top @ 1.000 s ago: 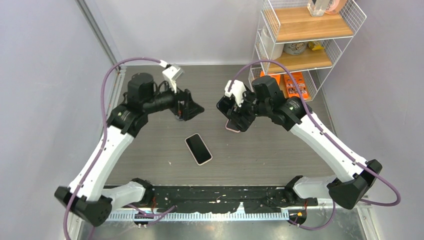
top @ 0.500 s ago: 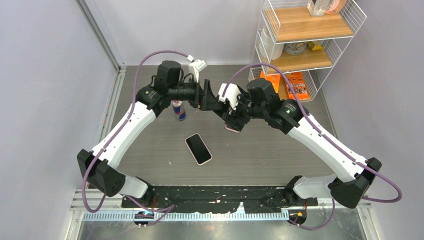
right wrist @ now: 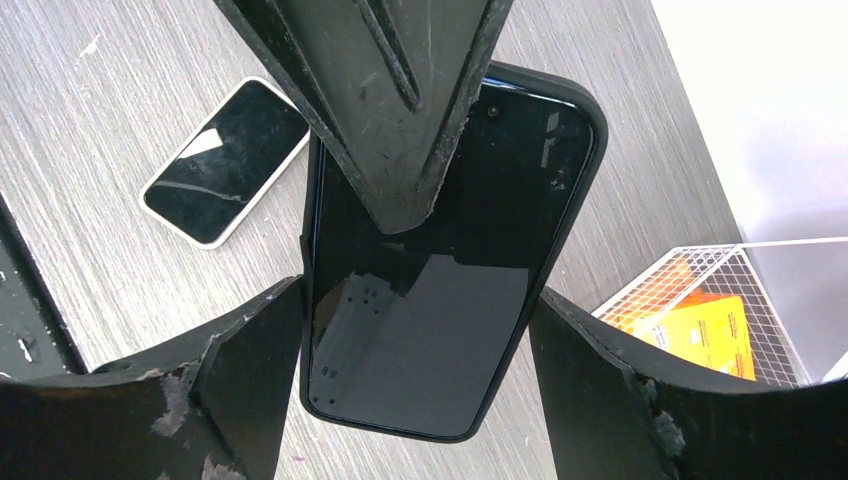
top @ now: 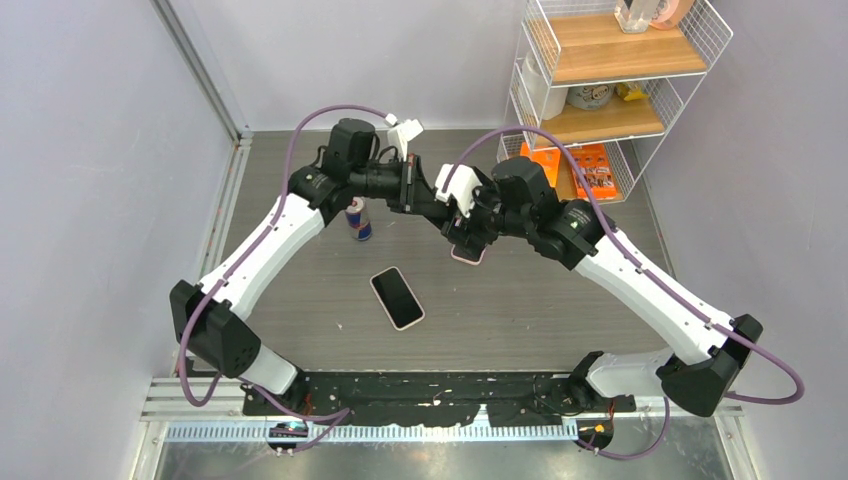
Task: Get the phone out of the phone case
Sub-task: Pick up the phone at the center of the board.
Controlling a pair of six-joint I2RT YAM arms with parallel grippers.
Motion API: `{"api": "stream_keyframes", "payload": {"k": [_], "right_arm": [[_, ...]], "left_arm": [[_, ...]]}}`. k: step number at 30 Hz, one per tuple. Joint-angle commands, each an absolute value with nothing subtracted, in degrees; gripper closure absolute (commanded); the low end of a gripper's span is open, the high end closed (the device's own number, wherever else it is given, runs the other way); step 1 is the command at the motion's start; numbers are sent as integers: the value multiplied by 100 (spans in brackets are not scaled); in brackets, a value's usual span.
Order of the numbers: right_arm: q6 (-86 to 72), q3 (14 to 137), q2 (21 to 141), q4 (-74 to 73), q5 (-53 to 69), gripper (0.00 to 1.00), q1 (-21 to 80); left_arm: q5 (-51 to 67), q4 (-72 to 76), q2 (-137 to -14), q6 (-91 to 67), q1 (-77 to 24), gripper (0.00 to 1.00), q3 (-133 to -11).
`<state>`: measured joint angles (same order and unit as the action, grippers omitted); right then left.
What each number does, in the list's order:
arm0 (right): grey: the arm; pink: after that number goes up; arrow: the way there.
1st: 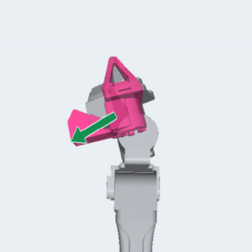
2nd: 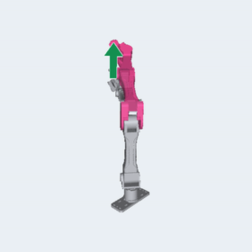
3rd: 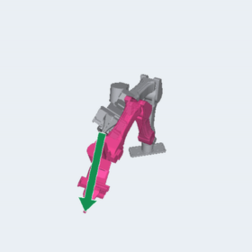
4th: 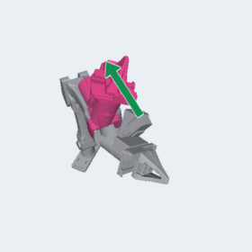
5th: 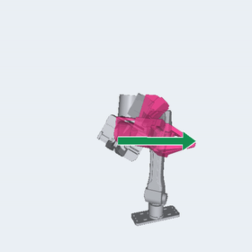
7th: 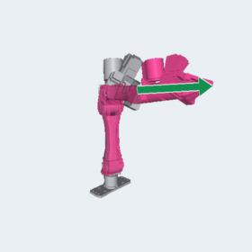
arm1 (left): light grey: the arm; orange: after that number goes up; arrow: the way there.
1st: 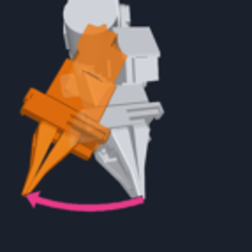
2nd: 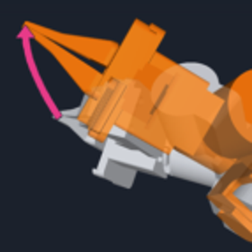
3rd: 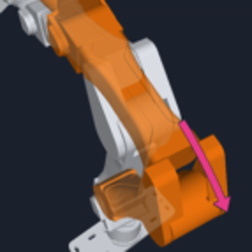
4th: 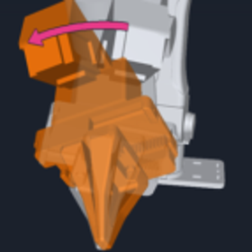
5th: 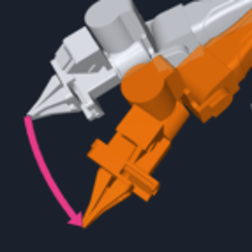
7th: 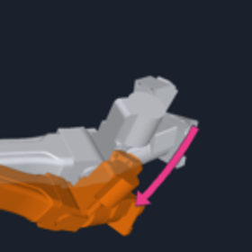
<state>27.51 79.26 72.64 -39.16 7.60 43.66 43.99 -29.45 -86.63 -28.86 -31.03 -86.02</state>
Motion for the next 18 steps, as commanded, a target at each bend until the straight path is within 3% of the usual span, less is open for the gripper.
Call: {"api": "stream_keyframes", "payload": {"k": [1,3,5,7,8,9,11,18], "right_arm": [[2696,7968,7072,-3371,862,94,4430],[2652,7957,7048,-3398,850,91,4430],[2628,7967,7018,-3442,811,70,4425],[2602,7969,6950,-3481,762,36,4429],[2593,7975,6892,-3498,754,29,4429],[2582,7978,6827,-3542,742,16,4430],[2568,8002,6742,-3623,744,3,4430],[2591,8179,6416,-4018,927,5,4421]], "left_arm": [[4679,-2686,-8714,-2648,-3133,100,-8766],[4742,-2689,-8639,-2521,-3138,100,-8712],[4772,-2665,-8495,-2353,-3137,100,-8620],[4761,-2664,-8313,-2124,-3129,100,-8521],[4744,-2670,-8220,-2017,-3129,100,-8466],[4736,-2679,-8111,-1928,-3122,100,-8419],[4718,-2728,-7868,-1699,-3112,100,-8311],[4810,-2886,-7043,-822,-3028,100,-7923]]}}
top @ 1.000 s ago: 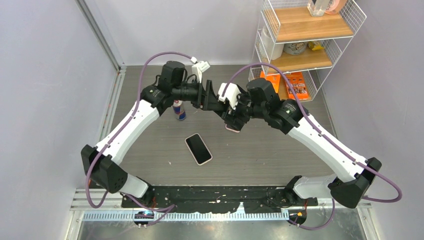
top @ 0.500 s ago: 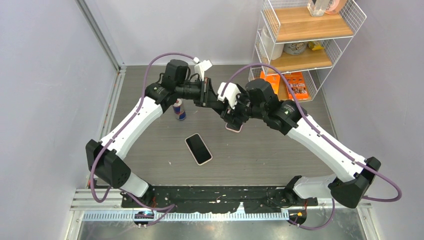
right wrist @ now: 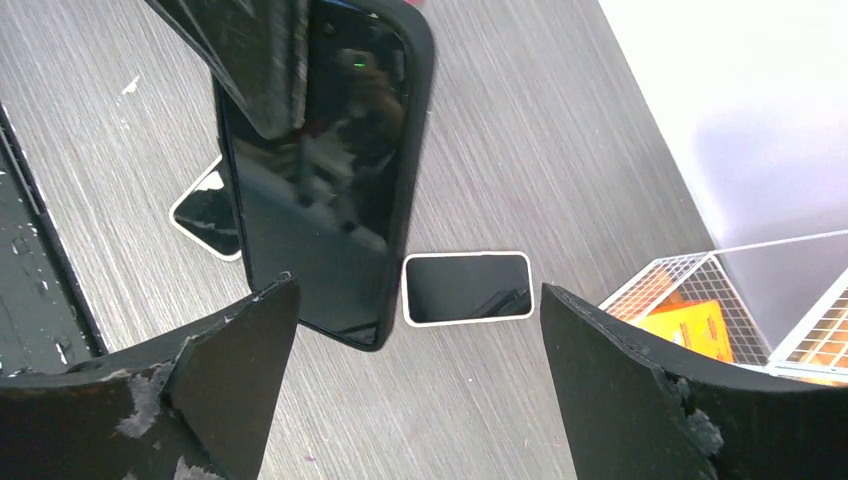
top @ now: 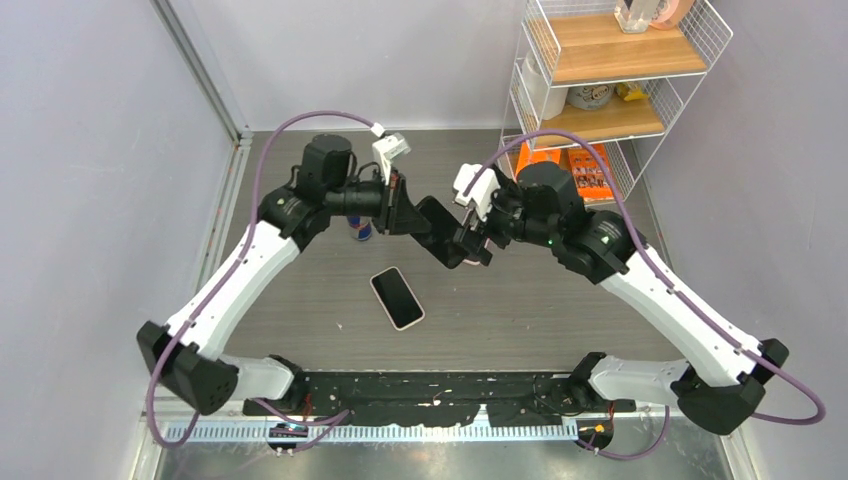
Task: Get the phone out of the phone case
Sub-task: Pick up the phone at the center of the board, then remove the phone case from the phone.
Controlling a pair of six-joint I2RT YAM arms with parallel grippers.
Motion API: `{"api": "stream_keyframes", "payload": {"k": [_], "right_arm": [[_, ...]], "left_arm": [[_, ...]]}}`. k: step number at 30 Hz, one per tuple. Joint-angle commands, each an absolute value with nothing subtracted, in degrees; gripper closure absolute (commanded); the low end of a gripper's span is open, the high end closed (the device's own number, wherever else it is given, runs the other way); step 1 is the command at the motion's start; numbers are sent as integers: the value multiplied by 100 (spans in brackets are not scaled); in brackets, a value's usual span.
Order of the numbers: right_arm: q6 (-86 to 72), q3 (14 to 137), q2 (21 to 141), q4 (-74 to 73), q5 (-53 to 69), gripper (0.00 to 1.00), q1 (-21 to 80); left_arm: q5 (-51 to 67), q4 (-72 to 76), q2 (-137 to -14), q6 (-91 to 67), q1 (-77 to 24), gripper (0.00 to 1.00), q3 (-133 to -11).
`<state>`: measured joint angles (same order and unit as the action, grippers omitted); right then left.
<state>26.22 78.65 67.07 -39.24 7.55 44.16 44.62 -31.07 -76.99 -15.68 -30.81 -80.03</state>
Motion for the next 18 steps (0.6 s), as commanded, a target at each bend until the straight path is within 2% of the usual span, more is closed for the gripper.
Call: {"api": "stream_keyframes", "payload": {"k": [1,7,11,18], "right_arm": [[2605,8208,6350,-4048,956,4,4421],[2772,8298,6143,-4343,1529,3,4408],[2746,8307,6178,-4410,2382,0,4296],[2673,8458,6428,-4455,3404,11,4160]], "left_arm": [[4852,-2917,-6923,-706,-3020,100,-7867],[4818,-3009,-6185,-200,-3006,100,-7655],[4863,-2673,-5870,-217,-3005,100,-7505],[5476,-2171,-5648,-515,-3001,100,-7270]]}}
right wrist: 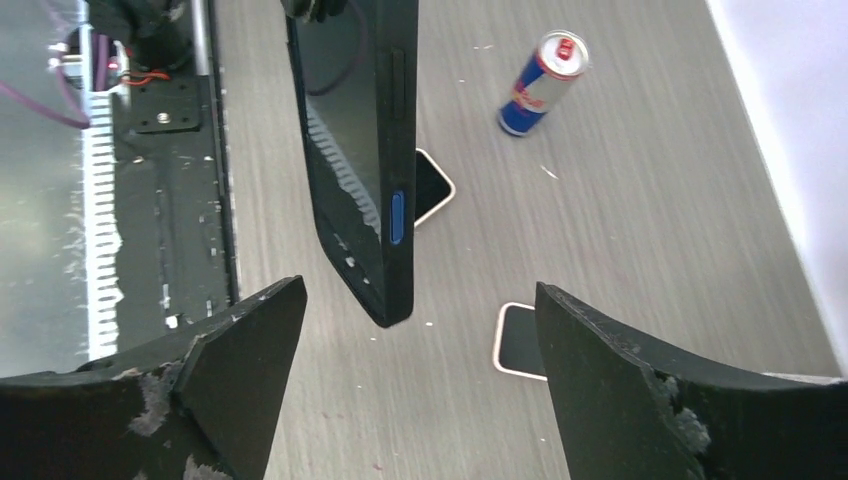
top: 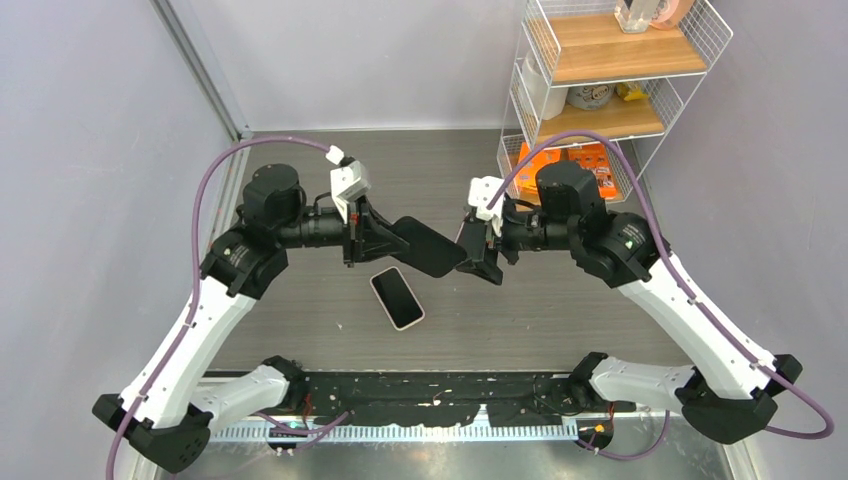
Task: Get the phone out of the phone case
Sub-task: Remove the phone case from the phone.
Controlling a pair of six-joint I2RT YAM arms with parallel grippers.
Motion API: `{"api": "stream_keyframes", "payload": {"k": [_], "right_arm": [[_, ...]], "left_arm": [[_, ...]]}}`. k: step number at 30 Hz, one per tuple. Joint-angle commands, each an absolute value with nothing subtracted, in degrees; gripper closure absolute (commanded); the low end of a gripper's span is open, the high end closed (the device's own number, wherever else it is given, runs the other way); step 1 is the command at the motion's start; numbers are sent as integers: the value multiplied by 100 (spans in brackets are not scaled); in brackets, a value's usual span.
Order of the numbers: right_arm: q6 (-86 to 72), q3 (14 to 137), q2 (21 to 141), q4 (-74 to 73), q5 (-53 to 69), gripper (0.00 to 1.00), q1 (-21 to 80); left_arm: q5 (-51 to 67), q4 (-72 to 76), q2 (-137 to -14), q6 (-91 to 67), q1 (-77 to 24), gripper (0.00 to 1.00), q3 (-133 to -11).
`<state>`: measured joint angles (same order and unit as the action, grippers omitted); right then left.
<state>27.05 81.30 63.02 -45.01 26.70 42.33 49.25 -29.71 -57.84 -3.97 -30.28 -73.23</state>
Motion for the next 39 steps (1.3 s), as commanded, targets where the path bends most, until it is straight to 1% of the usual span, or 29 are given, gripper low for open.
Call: {"api": "stream_keyframes", "payload": {"k": [1,6,9,13,17,19,20,21,22,24,26,27,28,29,30,33,36,38,39], "right_arm": [[2661,8492,6489,-4493,3521,13,4147],[2591,8649,6744,-4636,3997,21,4081],[2557,8611,6885,-4667,4277,27,4064],[2540,8402,6969,-4688,4507,32,4050],[2553,8316,7043,-4689,4677,39,4034],[2548,8314,7084,-4697,4751,47,4028],[2553,8310,7108,-4708,4796,57,4019],[2554,8313,7118,-4721,4802,64,4017],[2552,8309,7130,-4734,4802,78,4017],[2554,8292,7137,-4758,4775,92,4017],[2568,8244,7106,-4759,4749,94,4016],[2580,8218,7099,-4762,4734,95,4016],[2582,8209,7072,-4759,4727,95,4016],[2599,8196,7050,-4758,4715,95,4014],[2609,8194,7041,-4761,4704,95,4011],[2625,8190,7023,-4759,4623,95,4012],[2627,8192,7030,-4753,4558,95,4016],[2644,8181,7040,-4734,4516,95,4017],[2645,8173,7040,-4731,4499,95,4017]], "left_arm": [[5619,-2052,-5630,-591,-3001,100,-7190],[5854,-1497,-5637,-951,-3006,100,-7018],[5900,-1252,-5640,-1089,-3004,100,-6976],[5915,-1169,-5629,-1107,-2997,100,-6996],[5911,-1139,-5600,-1103,-2988,100,-6939],[5902,-1113,-5582,-1097,-2988,100,-6880],[5876,-1103,-5577,-1091,-2979,100,-6860],[5860,-1105,-5574,-1083,-2972,100,-6842],[5833,-1107,-5572,-1077,-2963,100,-6837],[5776,-1108,-5556,-1071,-2938,100,-6808],[5670,-1139,-5549,-1096,-2934,100,-6809],[5612,-1156,-5550,-1117,-2935,96,-6804],[5571,-1157,-5563,-1155,-2936,90,-6787],[5524,-1148,-5571,-1213,-2936,82,-6767],[5482,-1103,-5585,-1280,-2936,72,-6749],[5438,-949,-5678,-1528,-2936,47,-6706],[5338,-903,-5812,-1747,-2936,26,-6796],[5273,-927,-5895,-1842,-2935,18,-6899],[5246,-937,-5949,-1902,-2931,16,-6953]]}}
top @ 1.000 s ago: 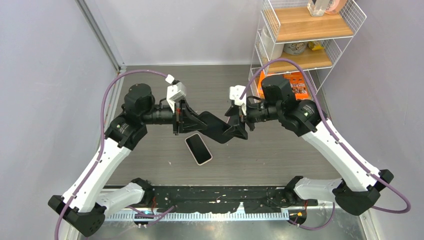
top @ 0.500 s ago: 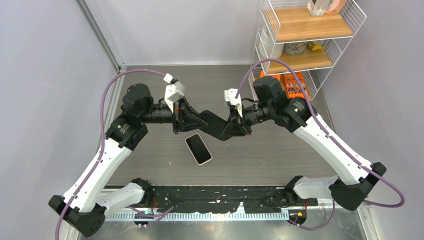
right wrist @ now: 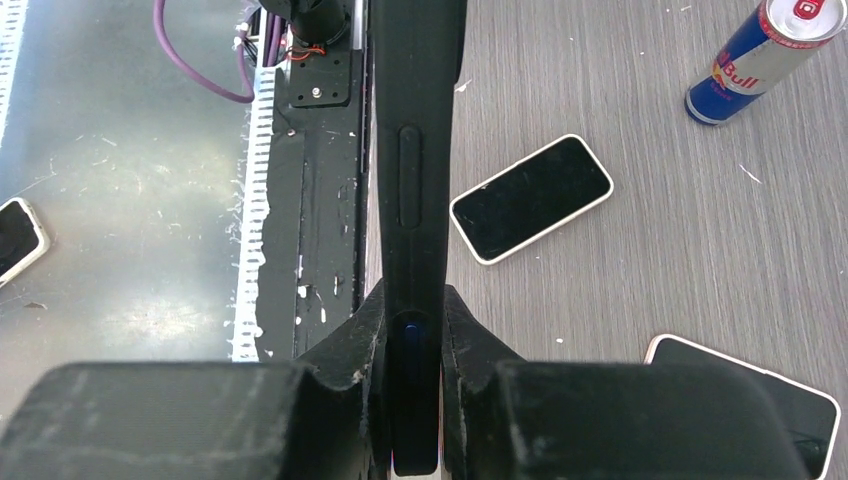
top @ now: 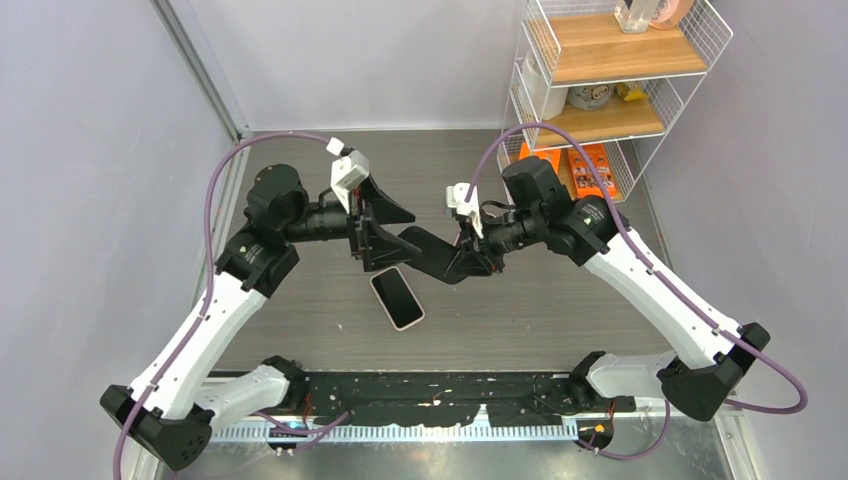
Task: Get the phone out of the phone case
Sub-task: Remove the phone case from the phone.
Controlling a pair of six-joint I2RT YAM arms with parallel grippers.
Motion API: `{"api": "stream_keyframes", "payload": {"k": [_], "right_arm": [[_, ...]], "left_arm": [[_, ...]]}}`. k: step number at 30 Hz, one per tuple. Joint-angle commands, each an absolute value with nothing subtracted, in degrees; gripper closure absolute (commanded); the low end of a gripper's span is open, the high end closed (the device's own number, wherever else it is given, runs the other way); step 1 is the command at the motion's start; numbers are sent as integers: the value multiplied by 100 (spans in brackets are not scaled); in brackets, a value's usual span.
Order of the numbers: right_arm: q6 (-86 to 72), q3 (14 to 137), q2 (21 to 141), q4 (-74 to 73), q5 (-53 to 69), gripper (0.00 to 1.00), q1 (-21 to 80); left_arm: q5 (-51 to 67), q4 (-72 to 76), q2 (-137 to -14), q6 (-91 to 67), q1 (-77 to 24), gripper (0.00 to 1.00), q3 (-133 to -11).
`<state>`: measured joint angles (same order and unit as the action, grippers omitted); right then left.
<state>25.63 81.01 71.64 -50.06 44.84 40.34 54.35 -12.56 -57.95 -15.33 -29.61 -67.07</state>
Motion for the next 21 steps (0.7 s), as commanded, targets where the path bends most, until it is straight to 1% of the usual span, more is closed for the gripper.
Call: {"api": "stream_keyframes", "payload": {"k": [1,3,5,9,13,16,20,21], "right_arm": [[2645,8163,7036,-4718,4456,95,4014],[2652,8157,7032,-4698,4391,95,4016],[2654,8142,7036,-4688,4314,95,4012],[2641,8092,7019,-4621,4169,95,4014],[2642,8033,6993,-4575,4017,95,4017],[2641,7993,6961,-4524,3944,95,4017],[2614,7958,6933,-4447,3768,95,4017],[2608,7956,6923,-4419,3743,95,4017]], "left_arm": [[5225,-939,-5994,-1959,-2935,16,-6997],[5205,-934,-6104,-2107,-2936,17,-7072],[5224,-914,-6219,-2266,-2936,21,-7145],[5263,-786,-6452,-2518,-2933,36,-7207],[5309,-661,-6591,-2713,-2933,49,-7193],[5289,-573,-6628,-2800,-2934,65,-7109],[5270,-466,-6690,-3010,-2936,89,-6971],[5242,-412,-6703,-3127,-2936,97,-6925]]}}
